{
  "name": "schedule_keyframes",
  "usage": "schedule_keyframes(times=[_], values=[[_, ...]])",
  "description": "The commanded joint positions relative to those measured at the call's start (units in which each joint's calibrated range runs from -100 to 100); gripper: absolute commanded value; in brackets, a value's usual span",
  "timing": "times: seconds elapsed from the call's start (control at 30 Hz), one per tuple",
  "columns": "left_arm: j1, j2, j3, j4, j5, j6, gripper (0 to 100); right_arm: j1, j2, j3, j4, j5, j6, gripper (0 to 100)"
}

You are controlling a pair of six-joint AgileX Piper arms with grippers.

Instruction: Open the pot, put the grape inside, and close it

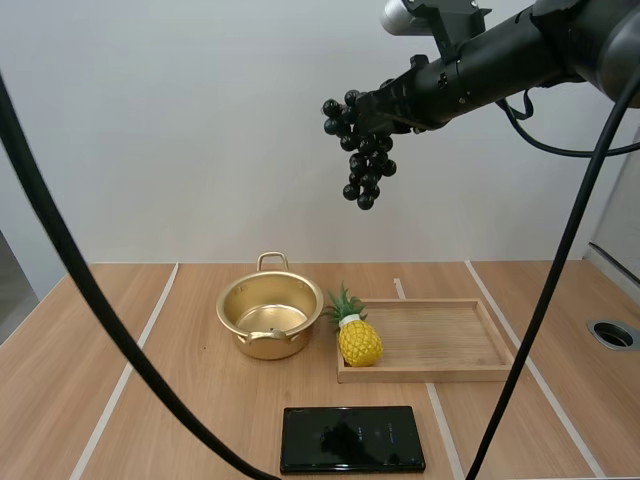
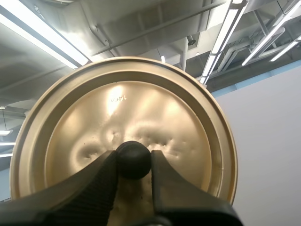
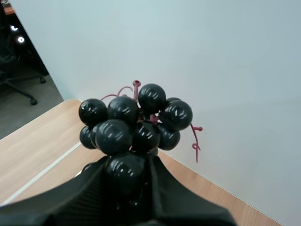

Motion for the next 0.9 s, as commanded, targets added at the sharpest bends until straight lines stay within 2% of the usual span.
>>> schedule_keyframes(times=[0.0, 0.27, 0.4, 0.53, 0.87], values=[[0.1, -0.38, -0.22, 0.0, -0.4, -0.34, 0, 2.37, -0.62, -0.73, -0.72, 2.68, -1.5, 0], [0.1, -0.38, -0.22, 0.0, 2.58, -0.24, 0, 14.89, 0.02, -0.73, -11.61, 1.05, -0.08, 0], [0.1, -0.38, -0.22, 0.0, 2.66, -0.24, 0, 19.84, 3.35, -0.73, -23.26, -5.67, 6.41, 0], [0.1, -0.38, -0.22, 0.0, 2.86, -0.24, 0, 22.1, 7.95, -0.73, -32.47, -8.68, 11.71, 0], [0.1, -0.38, -0.22, 0.0, 4.1, -0.24, 0, 26.27, 16.88, -0.73, -40.11, -16.53, 18.8, 0]])
